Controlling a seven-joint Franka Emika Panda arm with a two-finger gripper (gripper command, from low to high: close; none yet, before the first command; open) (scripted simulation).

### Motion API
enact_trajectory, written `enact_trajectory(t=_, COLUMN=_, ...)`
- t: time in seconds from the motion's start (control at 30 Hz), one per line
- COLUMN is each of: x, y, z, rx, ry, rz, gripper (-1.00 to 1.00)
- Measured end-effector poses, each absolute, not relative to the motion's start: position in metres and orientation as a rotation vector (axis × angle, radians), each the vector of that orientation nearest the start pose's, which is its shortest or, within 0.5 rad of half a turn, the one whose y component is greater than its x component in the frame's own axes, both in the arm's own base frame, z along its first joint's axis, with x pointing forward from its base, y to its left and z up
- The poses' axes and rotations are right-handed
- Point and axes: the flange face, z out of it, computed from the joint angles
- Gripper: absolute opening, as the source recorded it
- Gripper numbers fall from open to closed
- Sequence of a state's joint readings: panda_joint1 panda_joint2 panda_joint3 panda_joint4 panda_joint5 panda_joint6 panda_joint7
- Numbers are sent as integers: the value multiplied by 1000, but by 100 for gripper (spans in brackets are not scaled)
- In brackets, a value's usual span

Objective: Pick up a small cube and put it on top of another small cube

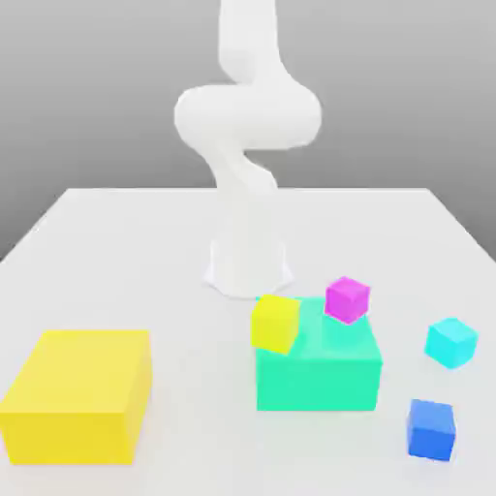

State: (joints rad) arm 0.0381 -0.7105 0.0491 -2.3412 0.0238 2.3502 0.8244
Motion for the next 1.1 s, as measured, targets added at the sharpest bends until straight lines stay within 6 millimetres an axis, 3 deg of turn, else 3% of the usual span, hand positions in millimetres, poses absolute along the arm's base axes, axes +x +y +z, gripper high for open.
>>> enact_trajectory(t=0.13, x=412, y=112, z=576, rx=-2620, ry=895, rz=-729, gripper=0)
enact_trajectory(t=0.3, x=411, y=199, z=466, rx=-2759, ry=777, rz=-514, gripper=0)
enact_trajectory(t=0.47, x=367, y=272, z=356, rx=-2898, ry=644, rz=-309, gripper=0)
enact_trajectory(t=0.57, x=325, y=304, z=293, rx=-2980, ry=558, rz=-190, gripper=0)
enact_trajectory(t=0.6, x=302, y=318, z=273, rx=-3012, ry=498, rz=-150, gripper=0)
enact_trajectory(t=0.7, x=250, y=332, z=217, rx=-3092, ry=415, rz=-38, gripper=0)
enact_trajectory(t=0.9, x=236, y=333, z=148, rx=-3113, ry=405, rz=2, gripper=0)
enact_trajectory(t=0.93, x=235, y=332, z=138, rx=-3114, ry=405, rz=2, gripper=-100)
enact_trajectory(t=1.1, x=235, y=333, z=139, rx=-3112, ry=405, rz=1, gripper=-100)
